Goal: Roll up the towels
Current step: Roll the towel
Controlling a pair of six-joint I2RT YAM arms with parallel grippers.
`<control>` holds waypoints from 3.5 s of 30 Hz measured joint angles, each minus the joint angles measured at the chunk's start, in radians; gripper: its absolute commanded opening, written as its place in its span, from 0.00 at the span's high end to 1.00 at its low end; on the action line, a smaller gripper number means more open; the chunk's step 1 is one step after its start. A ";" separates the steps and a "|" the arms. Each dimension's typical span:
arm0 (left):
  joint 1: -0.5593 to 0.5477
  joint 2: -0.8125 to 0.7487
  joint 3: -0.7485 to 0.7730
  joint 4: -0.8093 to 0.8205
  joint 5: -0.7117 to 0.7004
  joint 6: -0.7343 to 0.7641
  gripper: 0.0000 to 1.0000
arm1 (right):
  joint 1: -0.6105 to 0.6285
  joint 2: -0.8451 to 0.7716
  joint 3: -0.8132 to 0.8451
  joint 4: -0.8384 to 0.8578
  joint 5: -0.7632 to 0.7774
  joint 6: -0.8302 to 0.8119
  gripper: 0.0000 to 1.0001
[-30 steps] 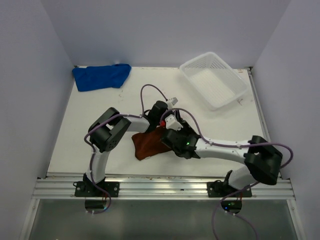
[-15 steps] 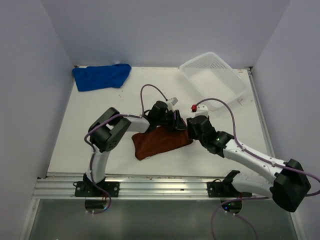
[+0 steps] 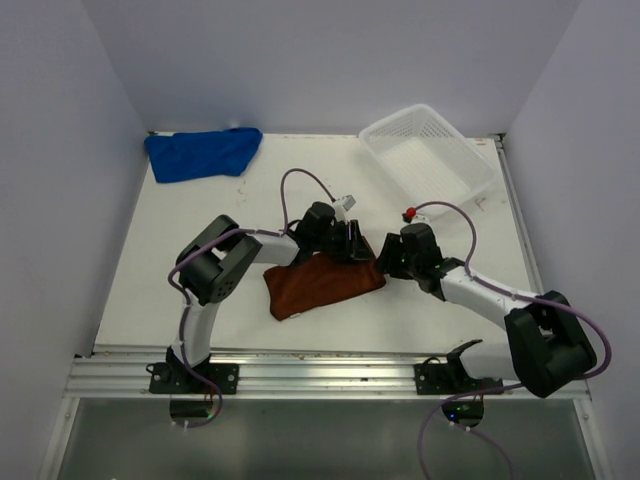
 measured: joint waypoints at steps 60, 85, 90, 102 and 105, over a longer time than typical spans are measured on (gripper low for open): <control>0.154 -0.182 0.010 -0.182 0.002 0.054 0.43 | 0.235 0.209 0.080 0.095 0.232 -0.091 1.00; 0.100 -0.027 0.132 -0.290 -0.086 0.079 0.43 | 0.356 0.209 0.063 0.153 0.361 -0.107 1.00; 0.084 -0.023 0.166 -0.348 -0.125 0.111 0.45 | 0.415 0.209 0.069 0.150 0.436 -0.134 1.00; 0.034 -0.010 0.243 -0.497 -0.280 0.207 0.60 | 0.492 0.230 0.128 0.091 0.574 -0.181 1.00; 0.030 -0.001 0.254 -0.514 -0.305 0.217 0.66 | 0.502 0.250 0.135 0.088 0.589 -0.184 1.00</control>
